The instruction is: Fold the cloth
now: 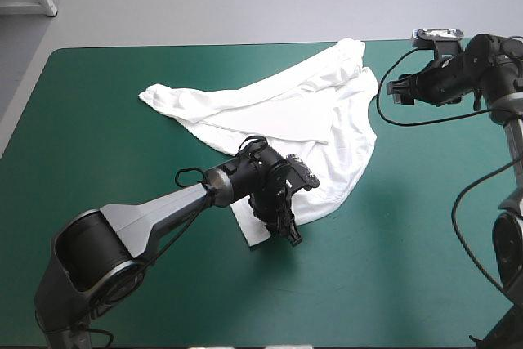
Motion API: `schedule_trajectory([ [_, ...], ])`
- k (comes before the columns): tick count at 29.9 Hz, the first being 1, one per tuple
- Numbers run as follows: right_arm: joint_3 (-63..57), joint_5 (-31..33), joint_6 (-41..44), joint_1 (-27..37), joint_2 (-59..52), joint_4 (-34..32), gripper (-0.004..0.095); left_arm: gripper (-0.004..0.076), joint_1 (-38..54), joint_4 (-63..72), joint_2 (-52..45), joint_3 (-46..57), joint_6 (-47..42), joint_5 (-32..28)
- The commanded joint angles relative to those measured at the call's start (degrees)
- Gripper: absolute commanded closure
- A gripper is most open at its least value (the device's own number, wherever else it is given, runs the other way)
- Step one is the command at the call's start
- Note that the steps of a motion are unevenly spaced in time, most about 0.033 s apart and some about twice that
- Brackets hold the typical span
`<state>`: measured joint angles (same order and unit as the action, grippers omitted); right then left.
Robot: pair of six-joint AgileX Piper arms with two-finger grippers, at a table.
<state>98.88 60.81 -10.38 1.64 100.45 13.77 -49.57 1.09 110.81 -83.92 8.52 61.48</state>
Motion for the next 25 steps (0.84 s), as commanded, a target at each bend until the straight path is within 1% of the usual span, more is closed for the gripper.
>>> schedule_trajectory([
  [1, 4.3, -2.6, -0.6, 0.4, 0.6, 1.2, 0.033, 0.0575, -0.4, 3.4, 1.2, 0.1, -0.6, -0.7],
  [5, 9.2, -3.2, -0.6, 0.4, 5.0, 1.4, 0.0332, 0.0701, -0.4, 4.3, 4.4, 0.6, 0.0, -1.1],
  [8, 14.3, -3.2, -0.9, 0.4, 8.7, 2.6, 0.0332, 0.0703, -0.4, 3.7, 4.8, 0.5, 0.2, -1.6],
  [12, 21.7, -2.8, -1.0, 0.4, 15.4, 5.4, 0.0332, 0.0703, -0.4, 3.0, 3.0, 0.4, 0.2, -1.6],
  [16, 29.9, -3.0, -0.4, 0.4, 23.2, 5.8, 0.0332, 0.0703, -0.4, 3.5, -0.4, 0.4, -0.4, -1.0],
  [19, 35.7, -2.6, -0.4, 0.4, 28.2, 6.0, 0.0332, 0.0703, -0.4, 4.2, -2.6, 0.4, -0.4, -1.6],
  [25, 40.4, -5.3, -0.4, 0.4, 34.1, 8.4, 0.0331, 0.0704, -0.4, 4.5, -4.0, 0.4, -0.4, -2.6],
])
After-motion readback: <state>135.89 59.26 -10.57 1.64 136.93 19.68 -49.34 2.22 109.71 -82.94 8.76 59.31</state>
